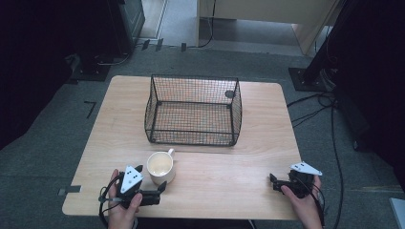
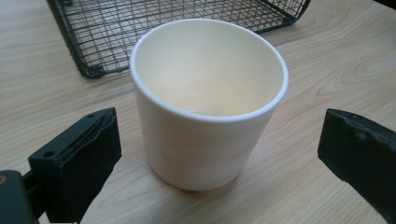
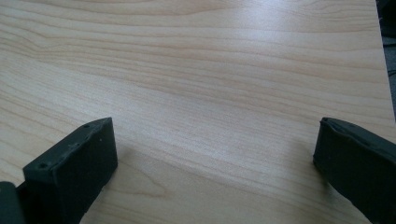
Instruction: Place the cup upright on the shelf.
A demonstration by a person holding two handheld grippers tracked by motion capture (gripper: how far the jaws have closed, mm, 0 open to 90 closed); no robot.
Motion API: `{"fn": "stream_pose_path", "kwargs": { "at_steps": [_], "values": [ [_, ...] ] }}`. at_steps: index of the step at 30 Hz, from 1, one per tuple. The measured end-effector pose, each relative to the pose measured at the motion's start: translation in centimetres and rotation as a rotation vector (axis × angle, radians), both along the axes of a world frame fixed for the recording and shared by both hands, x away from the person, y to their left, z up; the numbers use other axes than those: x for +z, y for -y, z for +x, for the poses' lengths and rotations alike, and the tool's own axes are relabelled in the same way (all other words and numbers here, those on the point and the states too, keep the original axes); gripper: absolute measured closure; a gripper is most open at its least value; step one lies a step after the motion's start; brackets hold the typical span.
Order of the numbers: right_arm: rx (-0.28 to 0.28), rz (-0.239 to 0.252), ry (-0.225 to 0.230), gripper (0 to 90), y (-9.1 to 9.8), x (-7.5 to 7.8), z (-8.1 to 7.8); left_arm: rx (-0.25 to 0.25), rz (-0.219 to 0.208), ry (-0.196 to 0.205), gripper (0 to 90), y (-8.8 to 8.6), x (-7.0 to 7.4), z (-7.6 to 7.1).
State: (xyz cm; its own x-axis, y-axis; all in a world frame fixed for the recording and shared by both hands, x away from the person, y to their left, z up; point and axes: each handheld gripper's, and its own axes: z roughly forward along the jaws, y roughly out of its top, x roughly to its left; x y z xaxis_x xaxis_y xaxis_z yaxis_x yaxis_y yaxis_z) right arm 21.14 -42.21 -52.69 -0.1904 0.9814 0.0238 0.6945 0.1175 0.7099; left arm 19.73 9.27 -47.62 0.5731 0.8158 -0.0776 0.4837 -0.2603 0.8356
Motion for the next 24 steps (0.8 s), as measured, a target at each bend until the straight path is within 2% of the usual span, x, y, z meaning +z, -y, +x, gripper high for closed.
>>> {"fn": "stream_pose_path", "kwargs": {
  "at_steps": [3, 8, 13, 19, 24],
  "values": [
    [0.000, 0.000, 0.000, 0.0, 0.0, 0.0, 0.0, -0.002, 0.001, -0.007, 0.0, 0.3, -0.2, 0.2],
    [0.001, 0.000, 0.000, 0.0, 0.0, 0.0, 0.0, 0.009, 0.031, -0.011, 0.0, 1.4, -0.8, 0.9],
    [0.000, 0.000, 0.000, 0.0, 0.0, 0.0, 0.0, 0.008, 0.050, -0.001, 0.0, 1.7, -1.3, 1.6],
    [0.000, 0.000, 0.001, 0.0, 0.0, 0.0, 0.0, 0.032, 0.066, -0.009, 0.0, 2.0, -1.9, 3.2],
    [0.000, 0.000, 0.001, 0.0, 0.0, 0.0, 0.0, 0.028, 0.082, -0.018, 0.1, 2.6, -2.2, 4.2]
  ]
}}
